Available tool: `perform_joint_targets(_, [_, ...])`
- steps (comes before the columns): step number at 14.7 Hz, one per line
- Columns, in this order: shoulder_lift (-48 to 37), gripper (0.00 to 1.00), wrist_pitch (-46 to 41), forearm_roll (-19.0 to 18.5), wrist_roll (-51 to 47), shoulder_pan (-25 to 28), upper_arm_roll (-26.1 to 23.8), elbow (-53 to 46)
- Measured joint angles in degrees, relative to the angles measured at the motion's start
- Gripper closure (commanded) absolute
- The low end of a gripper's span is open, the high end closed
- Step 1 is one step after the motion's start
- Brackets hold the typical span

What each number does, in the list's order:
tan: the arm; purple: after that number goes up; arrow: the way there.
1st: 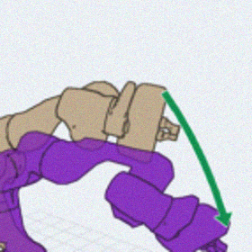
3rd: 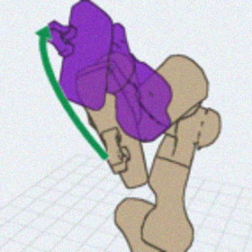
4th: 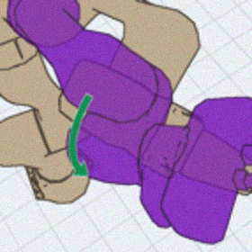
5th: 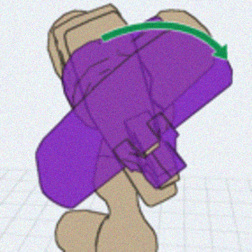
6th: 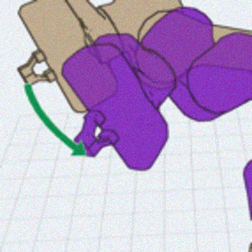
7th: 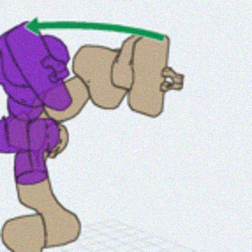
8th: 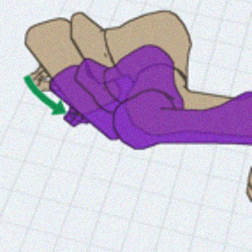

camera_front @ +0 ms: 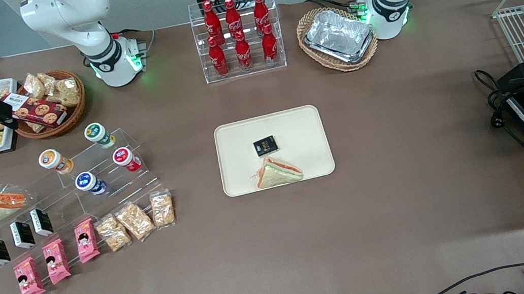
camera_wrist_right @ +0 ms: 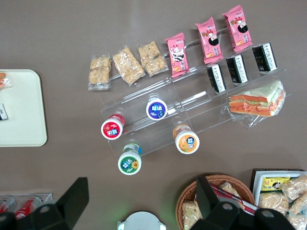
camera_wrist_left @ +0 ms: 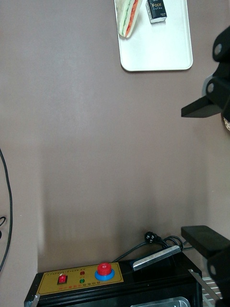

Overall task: Place green gum on tray
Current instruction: 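Move the right gripper toward the acrylic rack of snack tubs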

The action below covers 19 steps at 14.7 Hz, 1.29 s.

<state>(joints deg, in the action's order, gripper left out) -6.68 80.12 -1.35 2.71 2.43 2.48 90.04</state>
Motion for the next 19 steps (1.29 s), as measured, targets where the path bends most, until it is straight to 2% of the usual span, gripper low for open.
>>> perform_joint_targets(11, [-0.65,0.00,-0.09,0.00,0.06,0.20,0.40,1.80])
perform_joint_targets(13, [-3.26,0.00,2.09,0.00,0.16,0.21,0.37,5.85])
perform_joint_targets(19, [-17.74,0.00,14.57,0.00,0.44,1.17,0.05,27.93])
